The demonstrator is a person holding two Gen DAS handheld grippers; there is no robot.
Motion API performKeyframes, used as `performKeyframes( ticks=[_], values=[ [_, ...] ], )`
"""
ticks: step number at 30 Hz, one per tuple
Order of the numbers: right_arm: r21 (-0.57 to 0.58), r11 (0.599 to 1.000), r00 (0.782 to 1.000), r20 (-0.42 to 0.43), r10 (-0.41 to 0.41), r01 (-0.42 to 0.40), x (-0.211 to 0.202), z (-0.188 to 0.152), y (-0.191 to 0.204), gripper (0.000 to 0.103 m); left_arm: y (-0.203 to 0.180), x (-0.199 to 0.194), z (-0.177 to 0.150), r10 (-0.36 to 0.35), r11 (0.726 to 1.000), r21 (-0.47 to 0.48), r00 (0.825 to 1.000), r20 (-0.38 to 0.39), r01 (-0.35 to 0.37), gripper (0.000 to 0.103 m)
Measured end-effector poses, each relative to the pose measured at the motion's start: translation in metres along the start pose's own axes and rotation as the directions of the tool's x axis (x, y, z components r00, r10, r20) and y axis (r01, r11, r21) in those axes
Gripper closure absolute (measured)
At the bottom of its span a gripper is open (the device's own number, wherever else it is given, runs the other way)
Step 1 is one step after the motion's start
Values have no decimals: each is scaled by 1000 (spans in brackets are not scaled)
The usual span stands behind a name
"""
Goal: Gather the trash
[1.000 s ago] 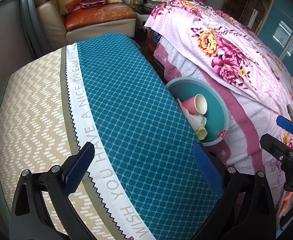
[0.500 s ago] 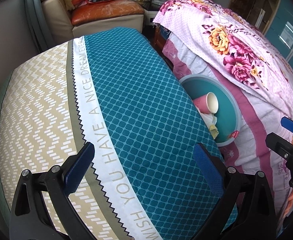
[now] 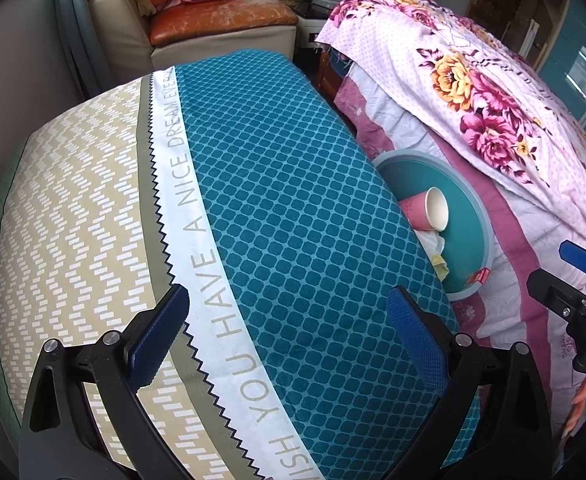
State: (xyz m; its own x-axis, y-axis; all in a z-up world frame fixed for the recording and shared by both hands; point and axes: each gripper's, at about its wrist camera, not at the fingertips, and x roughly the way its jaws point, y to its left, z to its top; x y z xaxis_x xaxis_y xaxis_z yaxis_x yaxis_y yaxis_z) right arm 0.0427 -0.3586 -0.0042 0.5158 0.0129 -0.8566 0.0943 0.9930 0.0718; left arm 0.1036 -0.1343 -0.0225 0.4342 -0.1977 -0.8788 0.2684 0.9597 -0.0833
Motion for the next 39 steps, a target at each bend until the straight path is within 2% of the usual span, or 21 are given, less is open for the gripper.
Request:
performKeyframes(
  ticks=[24,39],
  values=[
    [22,1000,998,-65,7,-6,32,7,-4,7,1,26,3,18,1000,13,1000,-19,-18,4],
    [18,1000,998,-68,-9,10,31,6,-3,7,6,26,-1,32,999,21,999,-10,-32,4]
  ],
)
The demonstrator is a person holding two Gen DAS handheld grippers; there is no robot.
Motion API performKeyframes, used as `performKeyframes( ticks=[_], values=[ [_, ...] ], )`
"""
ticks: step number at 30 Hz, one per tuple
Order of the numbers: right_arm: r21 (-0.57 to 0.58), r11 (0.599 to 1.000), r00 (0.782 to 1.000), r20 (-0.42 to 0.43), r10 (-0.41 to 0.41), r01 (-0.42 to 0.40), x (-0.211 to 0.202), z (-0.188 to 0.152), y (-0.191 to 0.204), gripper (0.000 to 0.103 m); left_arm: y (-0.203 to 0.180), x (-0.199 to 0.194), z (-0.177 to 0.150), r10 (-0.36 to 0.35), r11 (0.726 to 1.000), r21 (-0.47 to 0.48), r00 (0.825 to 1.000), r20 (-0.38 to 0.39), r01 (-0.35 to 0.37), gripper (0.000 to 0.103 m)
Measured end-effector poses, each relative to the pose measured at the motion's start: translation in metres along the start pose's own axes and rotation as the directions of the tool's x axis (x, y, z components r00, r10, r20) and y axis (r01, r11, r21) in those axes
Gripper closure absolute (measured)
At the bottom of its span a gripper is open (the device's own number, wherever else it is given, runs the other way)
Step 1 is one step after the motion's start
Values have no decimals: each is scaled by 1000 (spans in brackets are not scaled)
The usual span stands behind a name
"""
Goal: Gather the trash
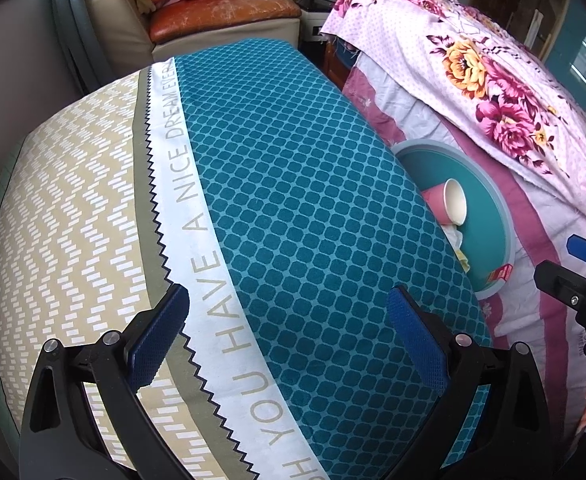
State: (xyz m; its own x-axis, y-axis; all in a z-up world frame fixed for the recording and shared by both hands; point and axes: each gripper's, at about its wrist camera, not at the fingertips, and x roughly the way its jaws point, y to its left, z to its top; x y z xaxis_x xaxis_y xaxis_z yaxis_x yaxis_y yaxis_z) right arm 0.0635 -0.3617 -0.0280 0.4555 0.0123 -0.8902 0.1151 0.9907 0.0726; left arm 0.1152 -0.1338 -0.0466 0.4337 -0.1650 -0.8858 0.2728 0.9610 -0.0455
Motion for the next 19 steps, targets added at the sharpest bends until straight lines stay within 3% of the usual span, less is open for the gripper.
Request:
performKeyframes(
  ticks=[19],
  values=[
    [-6,1000,1000,12,-18,18,-10,1,2,7,8,-5,-4,9,1000,-13,1000,-2,-9,4]
  ],
)
